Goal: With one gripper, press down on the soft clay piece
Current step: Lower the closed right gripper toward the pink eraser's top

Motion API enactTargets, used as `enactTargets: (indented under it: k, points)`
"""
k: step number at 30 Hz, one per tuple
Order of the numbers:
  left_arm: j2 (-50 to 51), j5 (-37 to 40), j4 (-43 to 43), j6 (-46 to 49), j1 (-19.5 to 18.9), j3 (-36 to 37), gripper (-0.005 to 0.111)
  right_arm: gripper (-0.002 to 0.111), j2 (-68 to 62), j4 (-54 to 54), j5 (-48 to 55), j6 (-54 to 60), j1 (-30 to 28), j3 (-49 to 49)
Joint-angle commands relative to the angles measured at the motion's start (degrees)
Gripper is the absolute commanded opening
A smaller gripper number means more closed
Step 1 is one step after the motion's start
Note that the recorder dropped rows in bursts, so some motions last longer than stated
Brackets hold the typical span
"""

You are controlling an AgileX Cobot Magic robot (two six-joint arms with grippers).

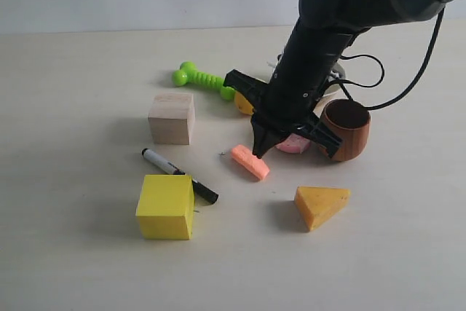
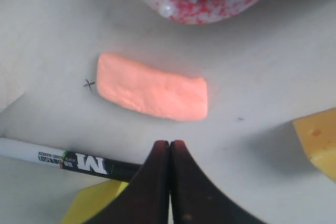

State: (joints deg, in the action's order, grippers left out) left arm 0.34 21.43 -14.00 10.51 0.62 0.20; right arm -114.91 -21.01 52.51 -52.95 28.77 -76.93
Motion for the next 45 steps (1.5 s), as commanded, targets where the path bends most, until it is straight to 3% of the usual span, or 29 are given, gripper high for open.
enactTargets:
  k: [1, 16, 31, 45]
  points:
    - [-0.3, -0.5, -0.1, -0.1, -0.2, -0.2, 0.000, 0.000, 0.3, 0.4, 0.4, -1.6, 0.2, -0.8]
    - [-0.3, -0.5, -0.1, -0.1, -0.2, -0.2, 0.000, 0.000, 0.2, 0.4, -6.0, 0.8, 0.2, -0.8]
    - [-0.3, -0.5, -0.1, -0.1, -0.2, -0.2, 0.000, 0.000, 0.1, 1.7, -8.2, -10.5, 0.6, -0.8]
    - [-0.3, -0.5, -0.1, -0.1, -0.2, -0.2, 0.000, 0.000, -1.9, 6.9, -2.0, -17.9, 2.6, -4.5]
